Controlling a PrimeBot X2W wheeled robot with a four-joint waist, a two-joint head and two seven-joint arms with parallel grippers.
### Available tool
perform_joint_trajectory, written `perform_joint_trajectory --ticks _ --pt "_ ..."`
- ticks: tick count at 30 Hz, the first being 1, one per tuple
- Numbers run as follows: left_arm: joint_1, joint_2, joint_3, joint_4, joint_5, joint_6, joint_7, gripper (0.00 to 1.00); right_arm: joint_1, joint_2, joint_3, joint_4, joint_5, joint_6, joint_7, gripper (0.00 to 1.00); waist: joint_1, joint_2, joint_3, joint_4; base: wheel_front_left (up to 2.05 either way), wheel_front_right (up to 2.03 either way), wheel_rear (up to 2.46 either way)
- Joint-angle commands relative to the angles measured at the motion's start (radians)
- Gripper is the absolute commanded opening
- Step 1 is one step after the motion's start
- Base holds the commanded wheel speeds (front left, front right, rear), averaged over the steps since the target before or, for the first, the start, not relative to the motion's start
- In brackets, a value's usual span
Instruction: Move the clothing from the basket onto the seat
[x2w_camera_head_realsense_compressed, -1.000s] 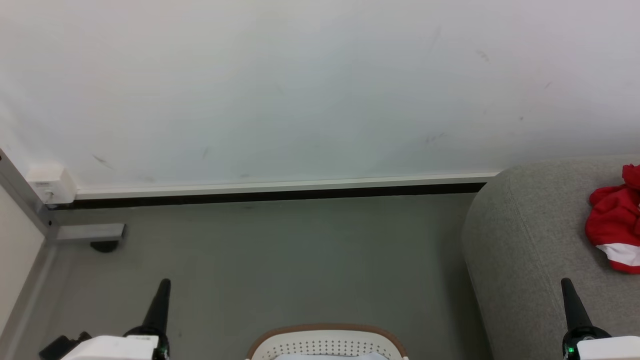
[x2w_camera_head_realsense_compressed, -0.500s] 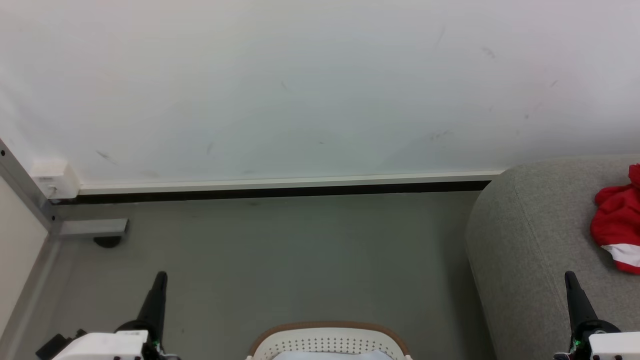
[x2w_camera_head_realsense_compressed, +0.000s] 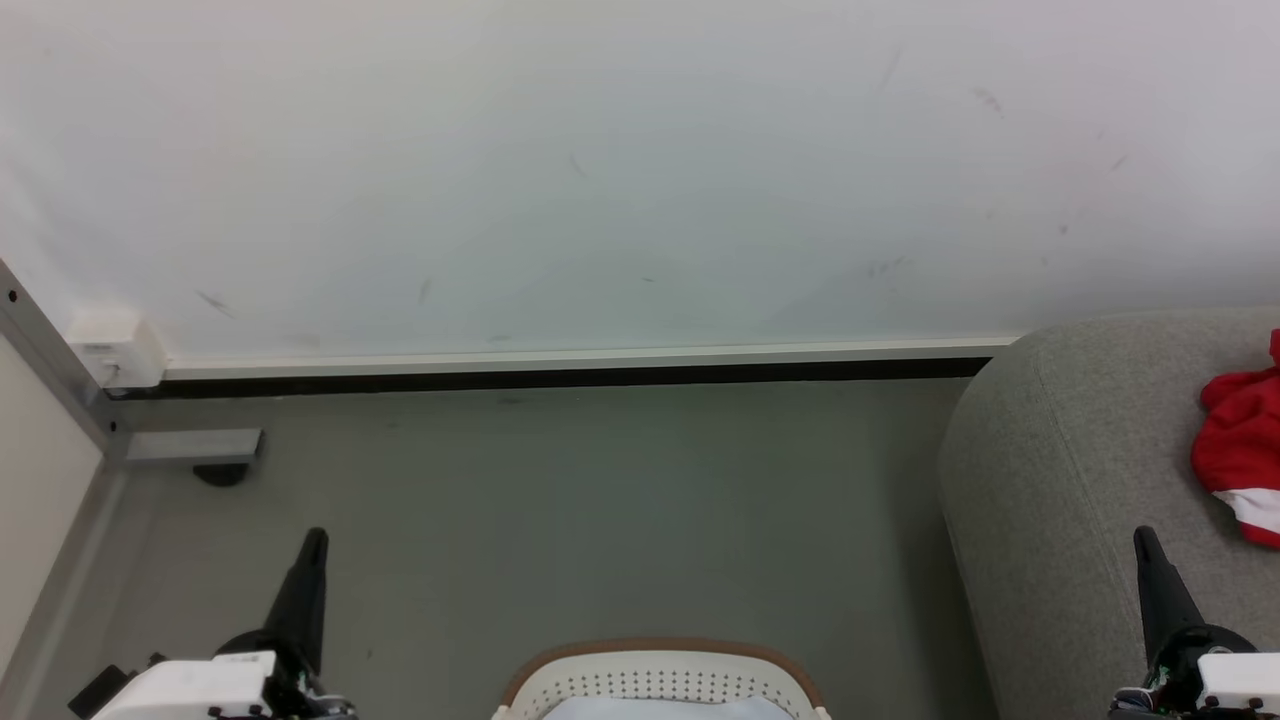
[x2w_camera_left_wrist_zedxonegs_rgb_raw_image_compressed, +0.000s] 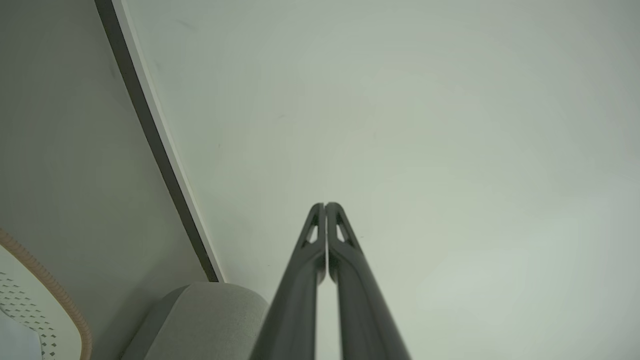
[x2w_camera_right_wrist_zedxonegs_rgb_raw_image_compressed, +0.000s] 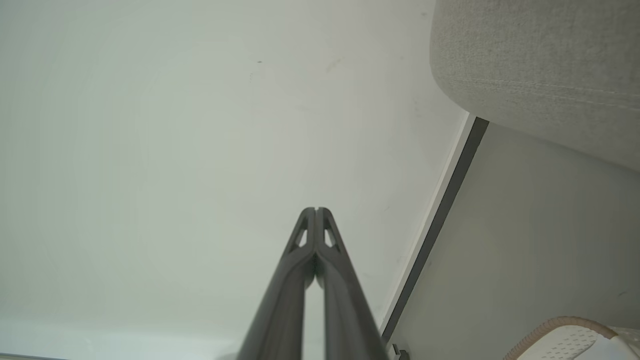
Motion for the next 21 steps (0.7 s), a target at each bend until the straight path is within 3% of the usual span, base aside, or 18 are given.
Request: perform_joint_trajectory --ticks 1,21 --pt "-0.012 0.001 0.008 -0.005 -0.019 -0.007 0.005 0.0 -0.011 -0.005 -0.004 -0.005 0.027 -0.002 0.006 0.0 -0.0001 0.0 0.001 0.001 0.0 0.0 0.0" --pt "-0.013 -0.001 0.015 -0.007 -0.048 -0.009 0.014 0.0 -0.014 -0.009 -0.001 -0.008 0.059 -0.002 0.009 0.0 -0.0001 0.0 0.004 0.005 0.0 0.0 0.0"
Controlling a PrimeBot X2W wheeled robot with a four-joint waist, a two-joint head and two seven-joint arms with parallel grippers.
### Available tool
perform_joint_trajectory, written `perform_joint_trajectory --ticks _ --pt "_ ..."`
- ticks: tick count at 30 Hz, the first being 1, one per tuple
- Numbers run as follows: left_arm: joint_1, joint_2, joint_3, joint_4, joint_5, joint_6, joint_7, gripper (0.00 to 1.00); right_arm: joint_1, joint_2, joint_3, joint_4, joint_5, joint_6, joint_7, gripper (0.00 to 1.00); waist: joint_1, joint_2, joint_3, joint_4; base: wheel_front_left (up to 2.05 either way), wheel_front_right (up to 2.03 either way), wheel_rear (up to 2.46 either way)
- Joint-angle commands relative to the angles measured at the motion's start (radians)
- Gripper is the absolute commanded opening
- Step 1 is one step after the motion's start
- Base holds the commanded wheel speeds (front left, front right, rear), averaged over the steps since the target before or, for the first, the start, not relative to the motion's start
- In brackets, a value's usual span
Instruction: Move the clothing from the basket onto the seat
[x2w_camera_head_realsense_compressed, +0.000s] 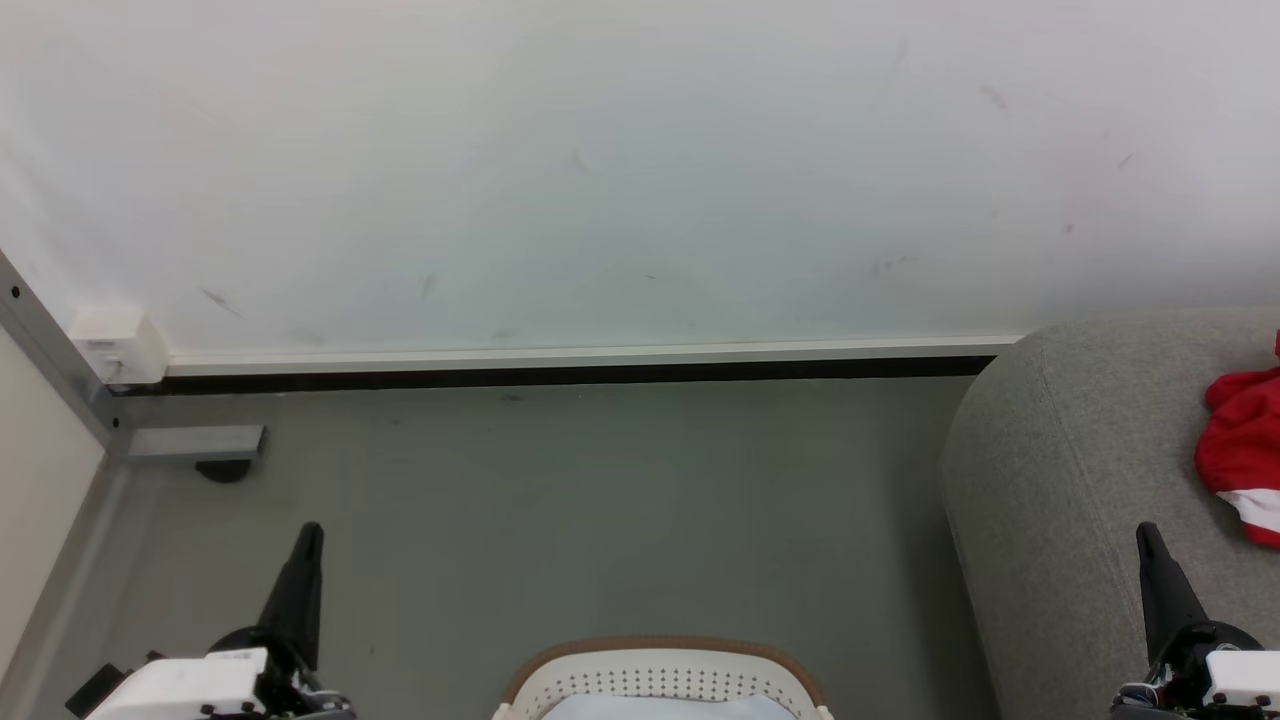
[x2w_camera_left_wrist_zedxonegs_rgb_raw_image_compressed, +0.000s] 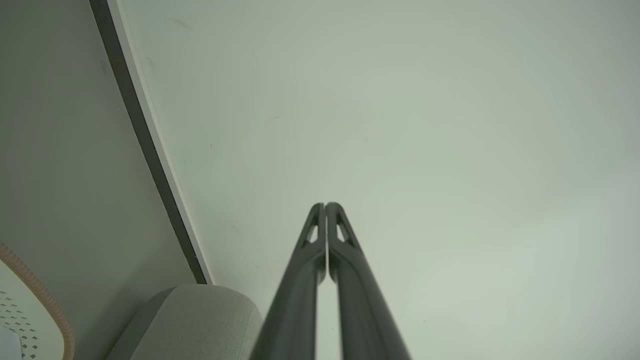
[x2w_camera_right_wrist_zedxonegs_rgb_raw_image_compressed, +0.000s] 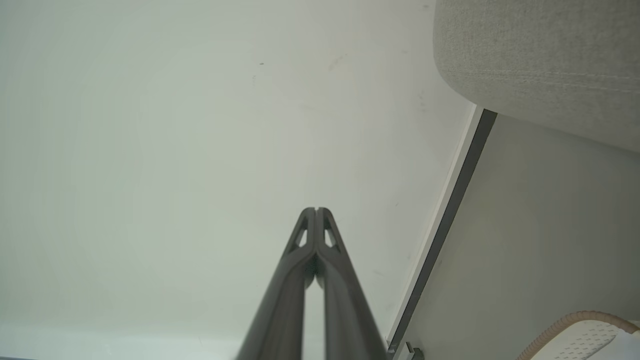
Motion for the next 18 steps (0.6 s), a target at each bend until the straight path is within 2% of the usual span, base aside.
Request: perform_joint_trajectory --ticks 1,18 --pt "-0.008 0.001 0.003 -0.003 -0.013 -0.004 0.004 0.0 -0.01 -0.006 0.001 -0.004 0.006 -0.002 0.0 0.0 0.0 0.0 0.0 0.0 0.0 0.0 0.0" --pt "-0.008 0.001 0.003 -0.003 -0.013 -0.004 0.004 0.0 -0.01 -0.009 0.005 -0.004 0.009 -0.002 -0.004 0.0 0.0 0.0 0.0 0.0 0.0 0.0 0.0"
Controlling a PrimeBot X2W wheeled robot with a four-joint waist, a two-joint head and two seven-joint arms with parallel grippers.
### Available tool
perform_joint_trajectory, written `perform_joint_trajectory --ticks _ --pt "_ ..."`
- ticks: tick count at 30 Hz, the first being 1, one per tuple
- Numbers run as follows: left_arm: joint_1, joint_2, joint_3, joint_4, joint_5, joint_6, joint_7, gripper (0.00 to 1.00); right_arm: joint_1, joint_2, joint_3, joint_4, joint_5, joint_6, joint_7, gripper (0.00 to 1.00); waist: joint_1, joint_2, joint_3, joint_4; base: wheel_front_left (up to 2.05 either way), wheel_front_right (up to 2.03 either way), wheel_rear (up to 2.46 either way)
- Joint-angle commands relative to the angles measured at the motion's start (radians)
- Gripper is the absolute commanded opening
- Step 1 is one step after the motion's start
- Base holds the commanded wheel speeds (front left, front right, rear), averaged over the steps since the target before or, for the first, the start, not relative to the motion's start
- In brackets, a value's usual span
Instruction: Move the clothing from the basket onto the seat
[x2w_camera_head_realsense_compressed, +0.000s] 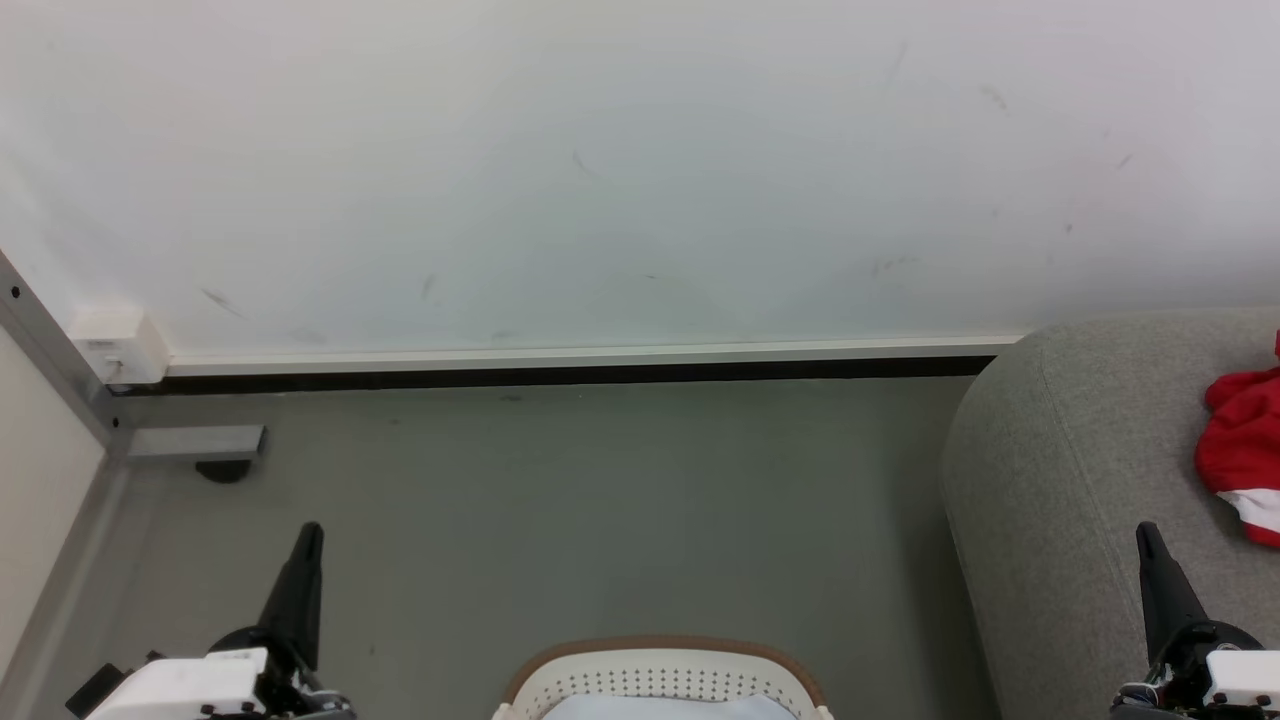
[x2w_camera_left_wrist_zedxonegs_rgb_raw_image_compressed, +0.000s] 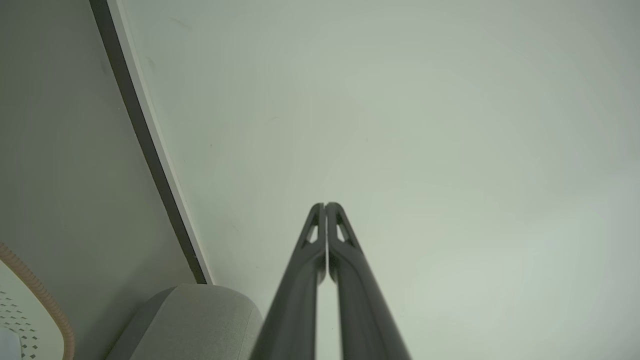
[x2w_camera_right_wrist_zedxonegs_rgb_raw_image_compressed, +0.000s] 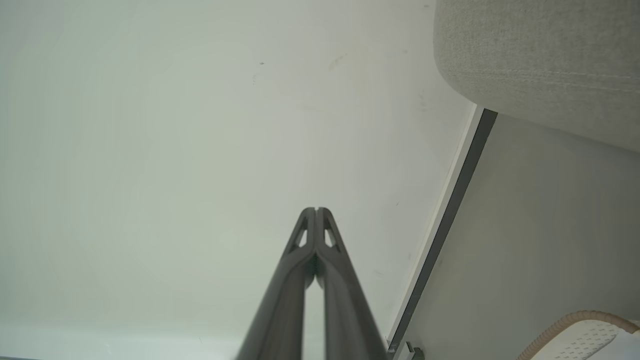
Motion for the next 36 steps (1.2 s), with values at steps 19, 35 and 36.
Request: perform_joint_trajectory --ticks 19,35,36 --pt "-0.008 0.002 0.003 -0.003 -0.012 -0.004 0.004 0.0 -0.009 -0.011 0.007 -0.004 0.01 -0.002 -0.007 0.0 0.0 0.0 0.0 0.0 0.0 0.0 0.0" --pt "-0.008 0.002 0.003 -0.003 -0.012 -0.004 0.004 0.0 -0.008 -0.015 0.011 -0.005 0.016 -0.002 -0.011 0.0 0.0 0.0 0.0 0.0 0.0 0.0 0.0" --pt "-0.008 0.002 0.003 -0.003 -0.012 -0.004 0.004 0.0 -0.008 -0.015 0.012 -0.005 0.016 -0.002 -0.011 0.0 0.0 0.0 0.0 0.0 0.0 0.0 0.0"
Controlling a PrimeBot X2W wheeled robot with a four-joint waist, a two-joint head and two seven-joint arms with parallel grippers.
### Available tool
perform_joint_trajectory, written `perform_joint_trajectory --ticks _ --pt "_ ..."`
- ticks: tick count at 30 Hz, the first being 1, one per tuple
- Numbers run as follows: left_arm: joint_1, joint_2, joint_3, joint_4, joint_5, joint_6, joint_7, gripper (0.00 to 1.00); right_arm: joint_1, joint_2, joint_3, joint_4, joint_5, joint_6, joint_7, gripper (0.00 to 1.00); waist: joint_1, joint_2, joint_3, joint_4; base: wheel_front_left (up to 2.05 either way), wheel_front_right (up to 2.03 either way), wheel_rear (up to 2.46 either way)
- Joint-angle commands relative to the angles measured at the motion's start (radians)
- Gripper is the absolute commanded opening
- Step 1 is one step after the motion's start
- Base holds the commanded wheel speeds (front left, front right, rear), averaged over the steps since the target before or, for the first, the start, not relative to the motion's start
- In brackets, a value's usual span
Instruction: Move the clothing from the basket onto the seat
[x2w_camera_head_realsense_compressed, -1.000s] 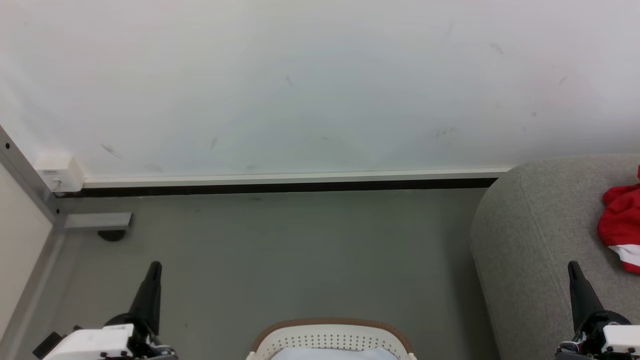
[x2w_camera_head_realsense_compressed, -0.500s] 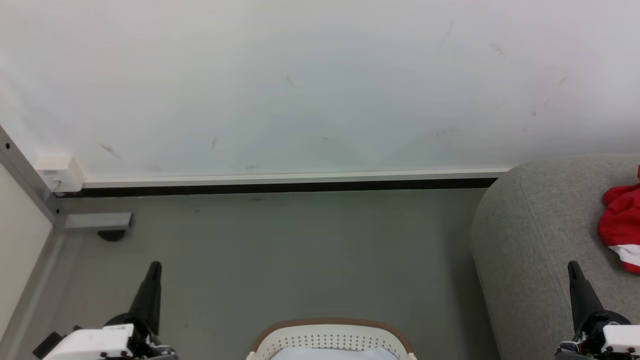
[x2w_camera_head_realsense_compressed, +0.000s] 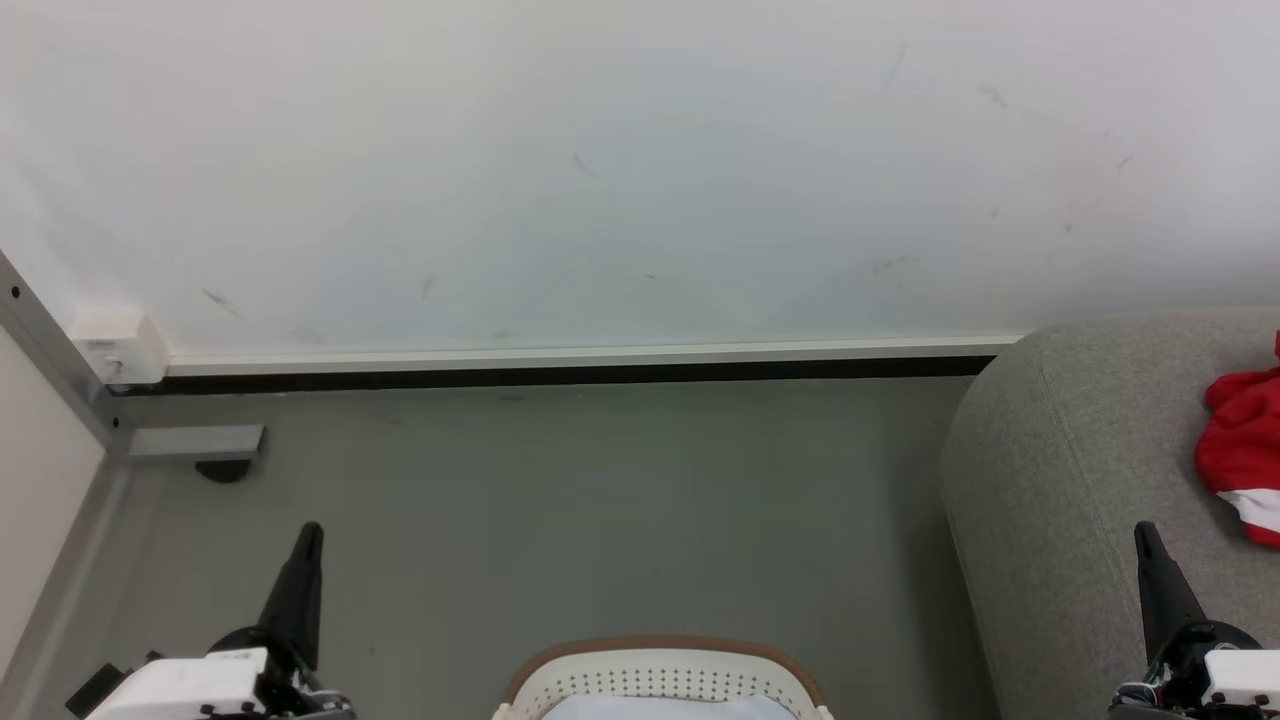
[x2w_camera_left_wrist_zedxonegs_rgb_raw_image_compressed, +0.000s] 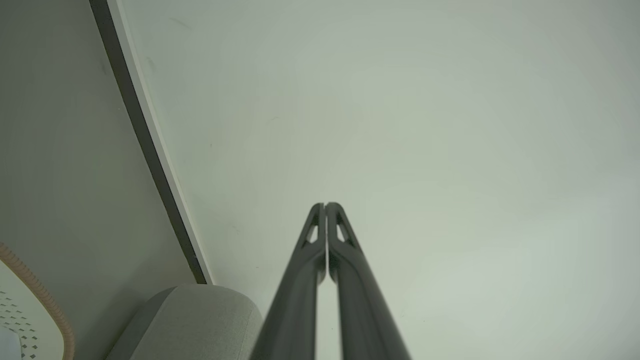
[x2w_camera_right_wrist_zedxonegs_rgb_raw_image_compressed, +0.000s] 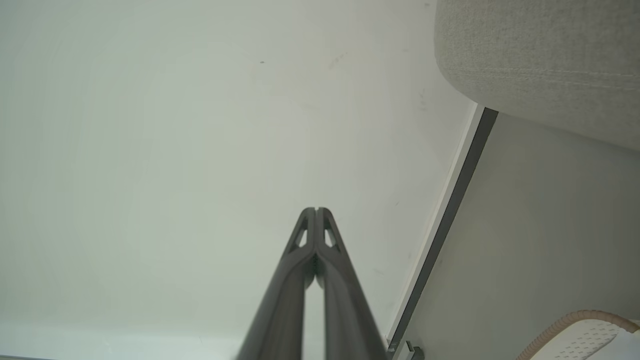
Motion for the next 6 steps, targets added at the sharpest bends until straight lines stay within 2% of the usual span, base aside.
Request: perform_joint_trajectory --ticks 1,6 --pt "-0.008 0.002 0.003 -0.003 -0.012 -0.004 0.004 0.0 -0.008 -0.01 0.001 -0.004 0.011 -0.002 -0.004 0.0 0.0 0.0 0.0 0.0 0.0 0.0 0.0" --pt "-0.008 0.002 0.003 -0.003 -0.012 -0.004 0.004 0.0 -0.008 -0.012 0.003 -0.004 0.013 -0.002 -0.006 0.0 0.0 0.0 0.0 0.0 0.0 0.0 0.0"
